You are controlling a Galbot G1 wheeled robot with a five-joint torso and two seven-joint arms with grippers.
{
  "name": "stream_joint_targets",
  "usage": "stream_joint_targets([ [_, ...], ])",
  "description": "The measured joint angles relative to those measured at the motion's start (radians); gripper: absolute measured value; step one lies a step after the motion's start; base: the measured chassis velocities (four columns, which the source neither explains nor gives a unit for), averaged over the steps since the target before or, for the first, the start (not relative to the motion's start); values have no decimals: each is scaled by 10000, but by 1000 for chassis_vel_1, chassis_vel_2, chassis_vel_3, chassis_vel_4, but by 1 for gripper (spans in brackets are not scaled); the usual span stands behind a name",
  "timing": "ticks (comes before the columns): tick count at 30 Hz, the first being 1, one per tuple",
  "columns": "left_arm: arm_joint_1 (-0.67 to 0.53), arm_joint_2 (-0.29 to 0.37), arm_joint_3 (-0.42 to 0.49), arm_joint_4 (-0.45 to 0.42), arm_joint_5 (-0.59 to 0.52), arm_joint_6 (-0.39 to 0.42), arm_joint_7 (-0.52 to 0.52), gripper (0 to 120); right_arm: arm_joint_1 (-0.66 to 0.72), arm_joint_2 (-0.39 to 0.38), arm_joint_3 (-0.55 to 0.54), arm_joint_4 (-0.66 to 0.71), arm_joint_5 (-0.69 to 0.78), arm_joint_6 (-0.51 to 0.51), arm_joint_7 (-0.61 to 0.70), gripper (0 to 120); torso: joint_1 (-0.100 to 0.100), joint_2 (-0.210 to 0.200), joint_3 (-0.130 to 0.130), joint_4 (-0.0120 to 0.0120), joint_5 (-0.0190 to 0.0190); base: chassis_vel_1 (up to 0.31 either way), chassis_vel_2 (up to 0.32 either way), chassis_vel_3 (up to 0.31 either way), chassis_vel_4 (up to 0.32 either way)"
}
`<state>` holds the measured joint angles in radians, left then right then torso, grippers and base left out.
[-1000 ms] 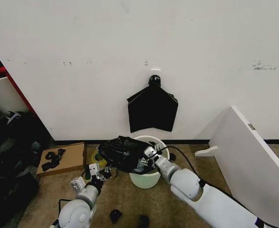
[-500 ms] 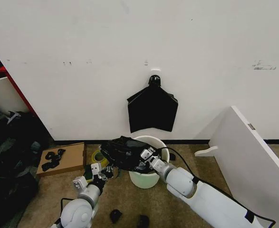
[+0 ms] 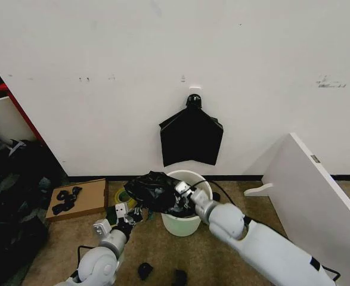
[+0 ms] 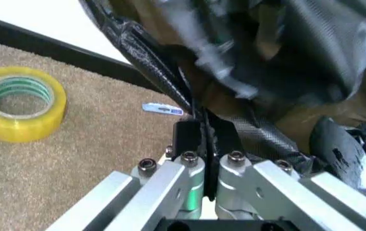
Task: Place the garbage bag over the trash bin.
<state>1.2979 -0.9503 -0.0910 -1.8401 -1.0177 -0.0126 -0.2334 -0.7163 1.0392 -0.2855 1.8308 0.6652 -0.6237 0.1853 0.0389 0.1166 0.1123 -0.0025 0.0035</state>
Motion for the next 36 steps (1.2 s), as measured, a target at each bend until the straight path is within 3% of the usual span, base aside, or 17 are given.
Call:
stream_joint_targets([
  [6, -171, 148, -47, 409, -221, 166, 164, 0, 543, 50, 370, -88, 2503, -721, 1616, 0, 0, 0, 0, -1, 0, 0, 0, 0, 0],
  [12, -359, 223, -59, 783, -184, 379, 50, 0, 611, 41, 399, 288, 3194, -1007, 2379, 0, 0, 0, 0, -1, -1, 0, 0, 0, 0],
  [17, -51, 439, -301, 30, 273, 528, 28, 16, 613, 93, 385, 341, 3274, -1080, 2698, 0, 0, 0, 0, -2, -1, 0, 0, 0, 0],
  [22, 947, 1063, -640, -1157, 960, 521, 160, 39, 621, 141, 348, 431, 3406, -1090, 3030, 0, 0, 0, 0, 0, -1, 0, 0, 0, 0],
  [24, 1115, 1159, -720, -1296, 1079, 485, 210, 43, 627, 160, 341, 434, 3412, -1090, 3055, 0, 0, 0, 0, 0, -1, 0, 0, 0, 0],
  [28, 1713, 1585, -1245, -1723, 1893, 146, 276, 61, 573, 205, 337, 489, 3376, -1089, 3174, 0, 0, 0, 0, -1, -3, 0, 0, 0, 0],
  [32, 1978, 1897, -1522, -2114, 1981, 70, 222, 71, 446, 169, 391, 571, 3318, -1087, 3211, 0, 0, 0, 0, -5, -2, 0, 0, 0, 0],
  [36, 2574, 2313, -1650, -3279, 1962, 108, 438, 88, 367, 76, 434, 637, 3226, -1082, 3220, 0, 0, 0, -1, 2, 2, 0, 0, 0, 0],
])
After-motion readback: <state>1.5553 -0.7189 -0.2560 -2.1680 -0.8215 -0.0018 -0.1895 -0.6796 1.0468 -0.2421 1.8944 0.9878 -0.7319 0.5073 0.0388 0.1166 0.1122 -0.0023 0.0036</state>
